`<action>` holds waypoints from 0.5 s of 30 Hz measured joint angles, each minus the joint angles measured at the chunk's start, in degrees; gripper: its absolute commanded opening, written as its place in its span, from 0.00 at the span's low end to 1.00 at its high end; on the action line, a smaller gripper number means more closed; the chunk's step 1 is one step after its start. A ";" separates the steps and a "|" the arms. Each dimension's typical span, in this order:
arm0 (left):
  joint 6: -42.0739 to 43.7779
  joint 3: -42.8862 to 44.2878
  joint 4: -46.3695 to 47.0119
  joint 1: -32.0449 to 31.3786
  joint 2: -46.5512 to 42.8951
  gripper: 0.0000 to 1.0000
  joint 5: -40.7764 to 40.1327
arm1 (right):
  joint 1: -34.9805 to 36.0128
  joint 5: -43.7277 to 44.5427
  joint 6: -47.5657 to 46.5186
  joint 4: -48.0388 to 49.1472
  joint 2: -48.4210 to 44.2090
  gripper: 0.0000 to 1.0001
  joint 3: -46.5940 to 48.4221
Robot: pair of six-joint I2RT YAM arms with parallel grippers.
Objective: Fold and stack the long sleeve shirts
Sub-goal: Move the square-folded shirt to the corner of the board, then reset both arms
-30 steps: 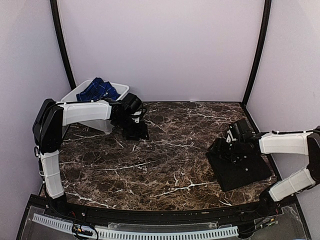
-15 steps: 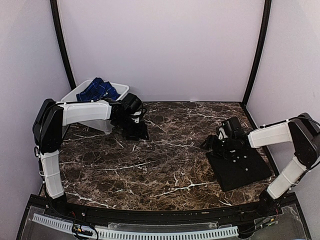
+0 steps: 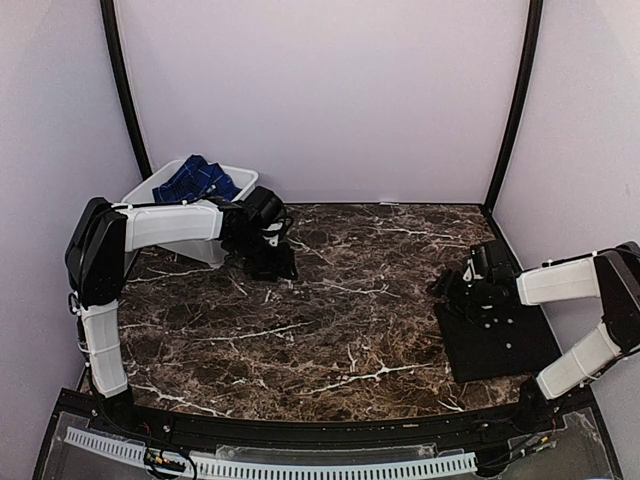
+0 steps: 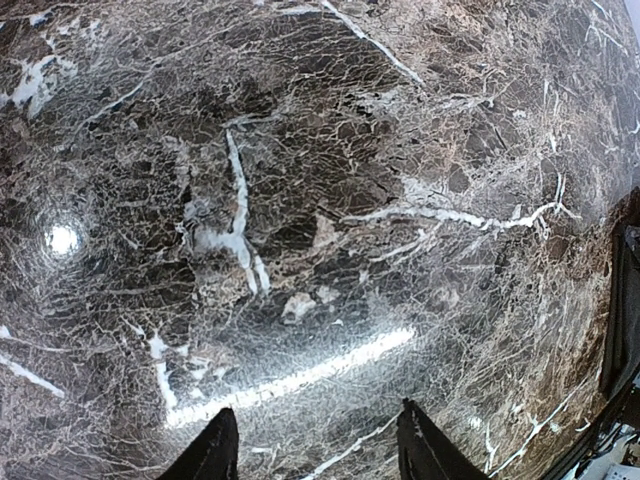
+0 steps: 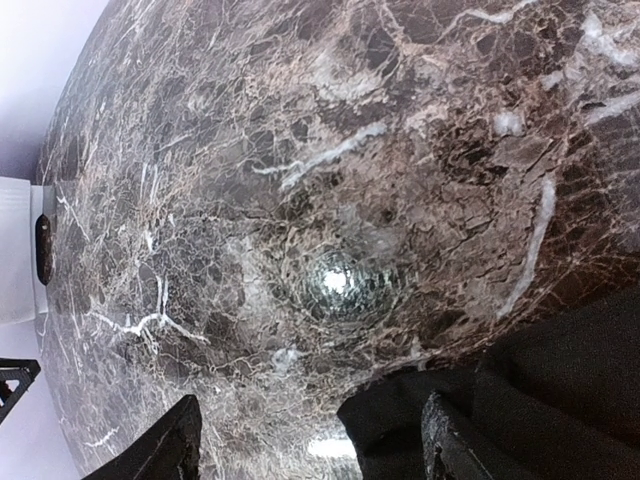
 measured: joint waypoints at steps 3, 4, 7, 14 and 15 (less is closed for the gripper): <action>-0.07 0.00 0.00 0.00 0.00 0.53 -0.02 | 0.02 -0.17 -1.05 -0.37 -0.11 0.73 0.00; -0.15 0.00 0.00 0.00 0.00 0.53 -0.04 | 0.07 -0.17 -1.49 -0.76 -0.31 0.73 0.02; -0.42 0.00 0.00 0.00 -0.13 0.53 -0.28 | 0.63 0.37 -3.17 -2.95 -1.11 0.74 0.66; -0.63 -1.03 1.49 0.00 -3.69 0.64 -1.38 | 5.90 5.73 -8.70 -11.47 -2.54 0.89 9.11; -0.59 -1.36 2.05 0.00 -4.68 0.66 -1.66 | 6.67 6.60 -9.11 -12.17 -2.60 0.91 10.64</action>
